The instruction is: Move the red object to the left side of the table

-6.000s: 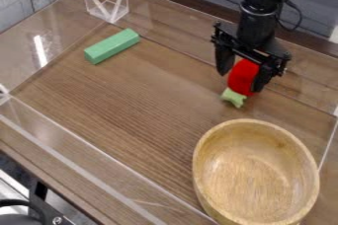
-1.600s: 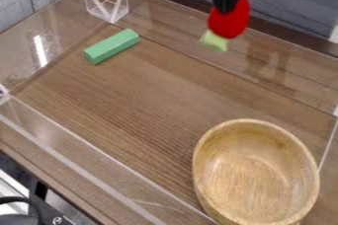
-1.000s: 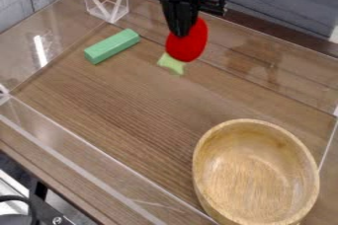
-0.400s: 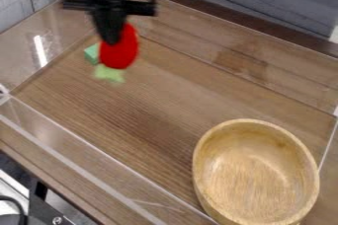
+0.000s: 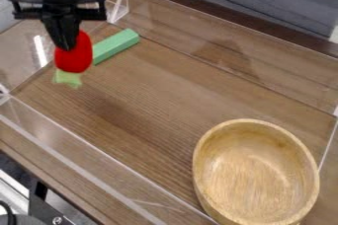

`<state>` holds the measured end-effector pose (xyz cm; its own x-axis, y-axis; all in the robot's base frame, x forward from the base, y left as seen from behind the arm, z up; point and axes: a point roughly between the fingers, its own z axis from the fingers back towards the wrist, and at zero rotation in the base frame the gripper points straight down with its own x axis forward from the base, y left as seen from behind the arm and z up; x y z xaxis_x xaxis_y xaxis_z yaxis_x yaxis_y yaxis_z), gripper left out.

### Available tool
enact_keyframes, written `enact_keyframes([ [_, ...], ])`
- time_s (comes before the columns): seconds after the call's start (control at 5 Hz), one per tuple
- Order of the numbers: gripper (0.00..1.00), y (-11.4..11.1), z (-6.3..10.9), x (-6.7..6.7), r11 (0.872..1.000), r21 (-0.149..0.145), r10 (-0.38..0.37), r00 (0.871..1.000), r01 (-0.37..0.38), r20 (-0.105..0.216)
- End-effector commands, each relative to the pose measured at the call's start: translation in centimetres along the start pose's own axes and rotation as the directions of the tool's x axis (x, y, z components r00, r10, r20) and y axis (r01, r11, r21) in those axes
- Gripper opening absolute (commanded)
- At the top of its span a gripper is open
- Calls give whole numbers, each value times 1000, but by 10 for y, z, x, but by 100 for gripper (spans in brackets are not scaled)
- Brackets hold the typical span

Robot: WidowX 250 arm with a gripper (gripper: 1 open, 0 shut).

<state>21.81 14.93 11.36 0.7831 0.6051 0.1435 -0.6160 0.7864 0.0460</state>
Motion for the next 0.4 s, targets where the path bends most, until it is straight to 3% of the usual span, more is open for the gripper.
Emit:
enact_keyframes([
  [0.0,0,8,-13,6,996,34,82,996,-83,28],
  [0.2,0,9,-38,1,987,65,145,989,-145,4],
])
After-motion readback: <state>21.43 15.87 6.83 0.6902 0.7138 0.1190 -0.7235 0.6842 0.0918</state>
